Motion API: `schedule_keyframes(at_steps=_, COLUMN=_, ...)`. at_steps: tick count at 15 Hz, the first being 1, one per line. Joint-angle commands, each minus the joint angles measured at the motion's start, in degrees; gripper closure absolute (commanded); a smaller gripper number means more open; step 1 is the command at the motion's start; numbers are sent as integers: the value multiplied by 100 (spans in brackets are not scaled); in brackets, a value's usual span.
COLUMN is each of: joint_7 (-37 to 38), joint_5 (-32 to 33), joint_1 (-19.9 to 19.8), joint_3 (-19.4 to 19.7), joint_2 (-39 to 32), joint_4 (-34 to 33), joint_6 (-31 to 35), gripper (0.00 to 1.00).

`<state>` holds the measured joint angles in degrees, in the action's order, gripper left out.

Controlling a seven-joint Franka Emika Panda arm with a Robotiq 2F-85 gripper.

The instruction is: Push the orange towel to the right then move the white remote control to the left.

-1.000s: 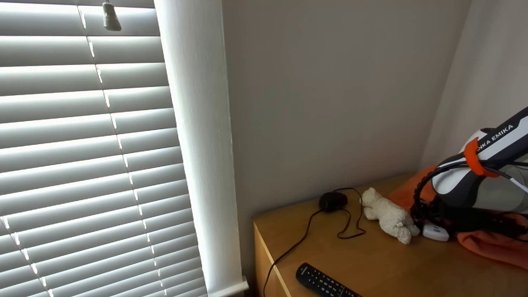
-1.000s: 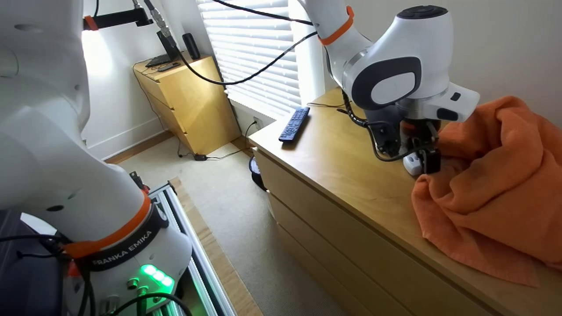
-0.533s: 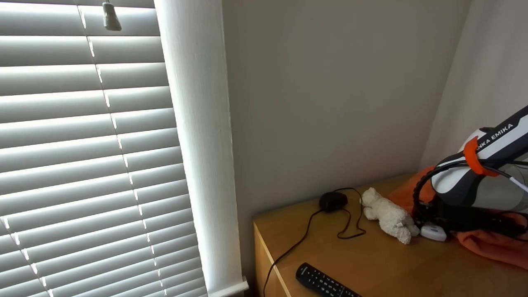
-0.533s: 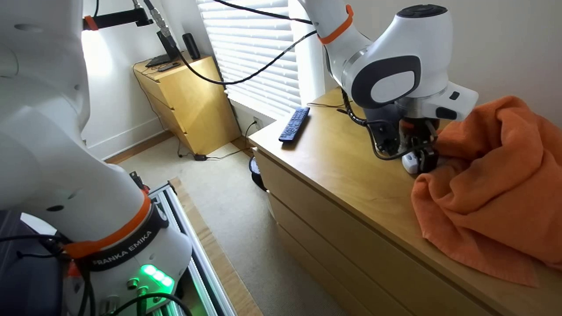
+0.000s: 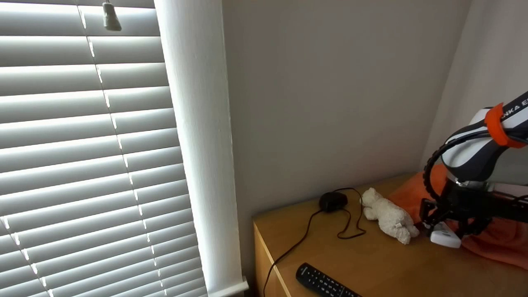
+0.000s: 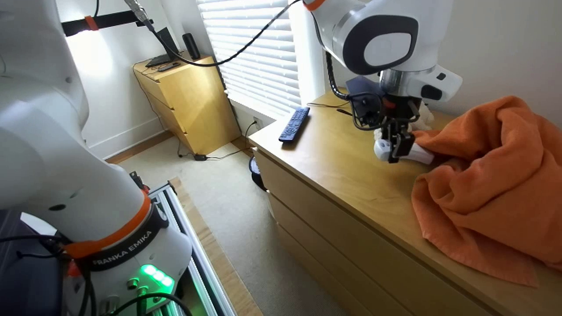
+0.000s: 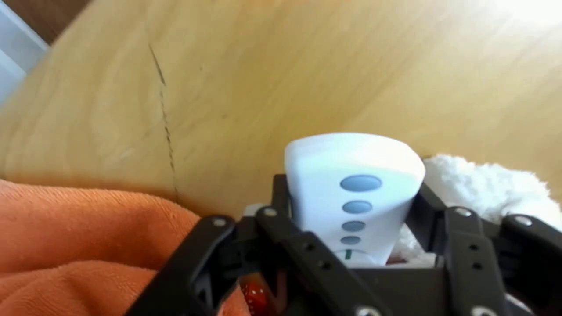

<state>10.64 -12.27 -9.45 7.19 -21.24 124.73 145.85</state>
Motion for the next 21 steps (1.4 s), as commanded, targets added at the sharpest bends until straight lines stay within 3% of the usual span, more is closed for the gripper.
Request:
schedule_keyframes(at_steps=1, joint_7=-246, joint_5=-53, joint_1=-4, joint_3=-36, joint_2=1126, joint_4=731, joint_6=-857, gripper=61)
schedule_keyframes(at_steps=4, joint_7=-684, joint_5=115, joint_1=75, joint_3=-56, joint_2=1907, joint_4=1228, joint_6=-1089, gripper=61)
schedule_keyframes(at_steps=9, joint_7=-1385, joint_5=485, joint_1=375, joint_3=-274, joint_2=2668, joint_4=1858, joint_6=-471, gripper=61)
schedule_keyframes(at_steps=13, joint_7=-1540, joint_5=1009, joint_1=659, joint_3=-550, joint_2=2625, joint_4=2019, joint_6=178, gripper=61)
schedule_keyframes(at_steps=17, joint_7=-1727, joint_5=1589, joint_1=872, joint_3=-754, joint_2=2341, joint_4=2281, joint_6=1283, gripper=61)
schedule_keyframes(at_steps=18, joint_7=-1553, joint_5=1336, joint_1=837, joint_3=-697, joint_2=2419, joint_4=2076, joint_6=804, gripper=61)
schedule_keyframes(at_steps=19, joint_7=-1541, joint_5=1359, joint_1=871, joint_3=-722, joint_2=2370, joint_4=2114, joint_6=911, gripper=36)
schedule_keyframes(at_steps=21, joint_7=-1540, joint_5=1355, joint_1=872, joint_3=-712, joint_2=2346, joint_4=2083, joint_6=907, gripper=36)
